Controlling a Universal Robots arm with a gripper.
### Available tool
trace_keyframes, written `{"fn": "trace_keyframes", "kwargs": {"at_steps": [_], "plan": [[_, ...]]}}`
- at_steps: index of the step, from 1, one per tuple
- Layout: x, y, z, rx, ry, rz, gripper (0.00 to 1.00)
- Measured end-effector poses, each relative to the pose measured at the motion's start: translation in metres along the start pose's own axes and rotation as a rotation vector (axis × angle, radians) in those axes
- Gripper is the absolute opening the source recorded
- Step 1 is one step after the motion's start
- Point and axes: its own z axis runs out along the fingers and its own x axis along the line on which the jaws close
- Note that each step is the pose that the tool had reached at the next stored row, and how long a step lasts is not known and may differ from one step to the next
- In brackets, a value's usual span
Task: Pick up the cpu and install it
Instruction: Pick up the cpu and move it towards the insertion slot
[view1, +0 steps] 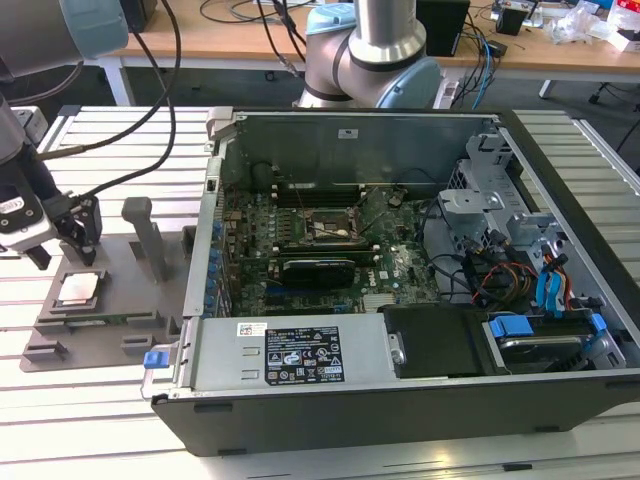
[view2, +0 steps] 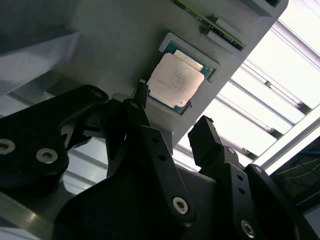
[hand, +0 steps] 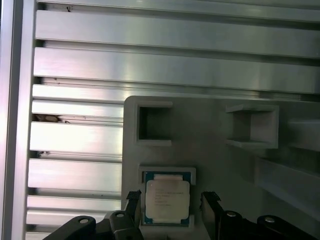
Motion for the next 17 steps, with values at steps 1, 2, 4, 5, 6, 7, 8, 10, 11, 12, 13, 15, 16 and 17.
{"fn": "trace_keyframes", "kwargs": {"at_steps": [1,2,4,5,6,7,8,10,11,12,13,15,16,17], "plan": [[0.0000,0.0000,0.0004,0.0000,0.0000,0.000,0.60],[0.0000,0.0000,0.0011,0.0000,0.0000,0.000,0.60],[0.0000,0.0000,0.0023,0.0000,0.0000,0.000,0.60],[0.0001,0.0000,0.0029,0.0000,0.0000,0.000,0.60],[0.0001,0.0000,0.0037,0.0000,0.0000,0.000,0.60],[0.0001,0.0000,0.0049,0.0000,0.0000,0.000,0.60],[0.0001,0.0000,0.0062,0.0000,0.0000,0.000,0.60],[0.0002,0.0000,0.0088,0.0000,0.0000,0.000,0.60],[0.0003,0.0000,0.0097,0.0000,0.0000,0.000,0.60],[0.0003,-0.0004,0.0116,0.0000,0.0000,0.000,0.60],[0.0004,-0.0007,0.0137,0.0000,0.0000,0.000,0.60],[0.0007,-0.0035,0.0192,0.0000,0.0001,-0.001,0.60],[0.0008,-0.0047,0.0207,0.0000,0.0000,-0.002,0.60],[0.0009,-0.0061,0.0222,0.0000,0.0000,-0.002,0.60]]}}
